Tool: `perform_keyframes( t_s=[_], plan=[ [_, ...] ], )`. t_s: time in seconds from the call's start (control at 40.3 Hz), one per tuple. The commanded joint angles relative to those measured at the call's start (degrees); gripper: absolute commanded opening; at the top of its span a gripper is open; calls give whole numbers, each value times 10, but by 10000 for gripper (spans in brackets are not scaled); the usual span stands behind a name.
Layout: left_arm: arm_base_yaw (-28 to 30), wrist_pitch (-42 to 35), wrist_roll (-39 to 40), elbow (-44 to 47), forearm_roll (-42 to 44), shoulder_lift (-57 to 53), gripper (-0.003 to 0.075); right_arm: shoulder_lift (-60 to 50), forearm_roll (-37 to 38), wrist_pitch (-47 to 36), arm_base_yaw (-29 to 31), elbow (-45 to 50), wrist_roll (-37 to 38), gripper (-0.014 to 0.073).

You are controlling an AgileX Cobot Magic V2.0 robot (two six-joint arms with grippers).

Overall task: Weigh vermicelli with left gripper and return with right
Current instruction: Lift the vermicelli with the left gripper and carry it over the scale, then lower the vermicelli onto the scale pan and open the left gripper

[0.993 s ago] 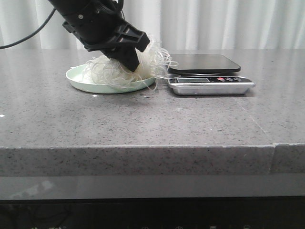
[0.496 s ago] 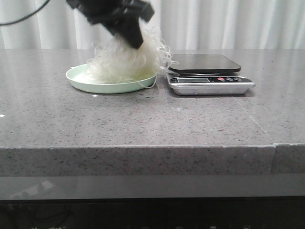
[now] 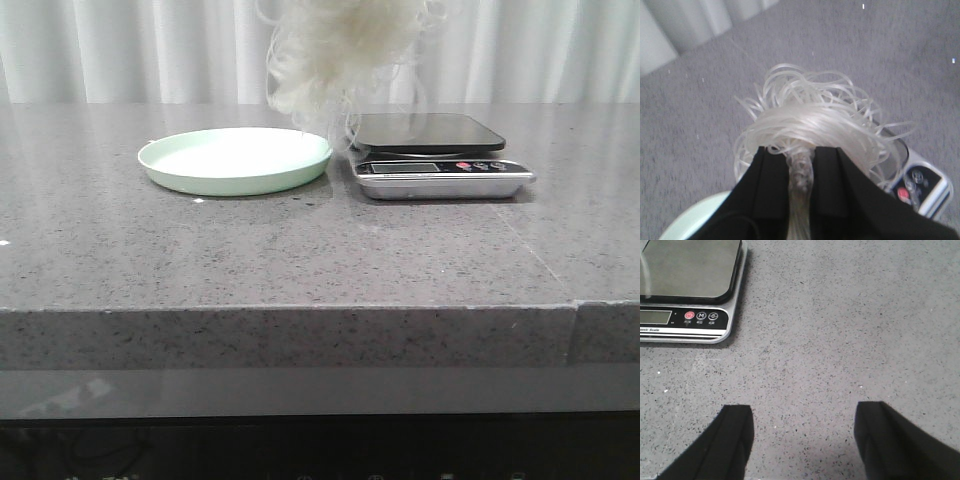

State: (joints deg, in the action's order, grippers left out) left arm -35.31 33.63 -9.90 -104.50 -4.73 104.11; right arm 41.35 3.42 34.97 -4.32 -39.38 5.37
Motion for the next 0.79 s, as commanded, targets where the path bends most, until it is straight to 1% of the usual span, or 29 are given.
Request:
perform_keyframes(
  t_s=[0.0,0.199,0.323,0.496,0.546,0.62,0.645,0.72,0.769],
  plan=[
    [-6,-64,1,-56,-12,-8,157,3,5,-33,2,-20,-3,549],
    [-26,-89,1,-109,-17,50,157,3,5,-33,2,-20,-3,549],
    [-37,-105,1,-115,-17,81,157,3,5,-33,2,-20,-3,549],
    [-41,-105,1,-113,-15,110,167,3,5,-33,2,-20,-3,549],
    [-41,-101,1,-113,-15,115,203,3,5,-33,2,-20,-3,549],
    [-41,-100,1,-113,-16,121,301,3,5,-33,2,-20,-3,549],
    [-41,-100,1,-113,-16,122,346,3,5,-33,2,-20,-3,549],
    [-41,-99,1,-113,-16,122,433,3,5,-33,2,-20,-3,549],
    [-41,-96,1,-113,-16,122,459,3,5,-33,2,-20,-3,549]
  ],
)
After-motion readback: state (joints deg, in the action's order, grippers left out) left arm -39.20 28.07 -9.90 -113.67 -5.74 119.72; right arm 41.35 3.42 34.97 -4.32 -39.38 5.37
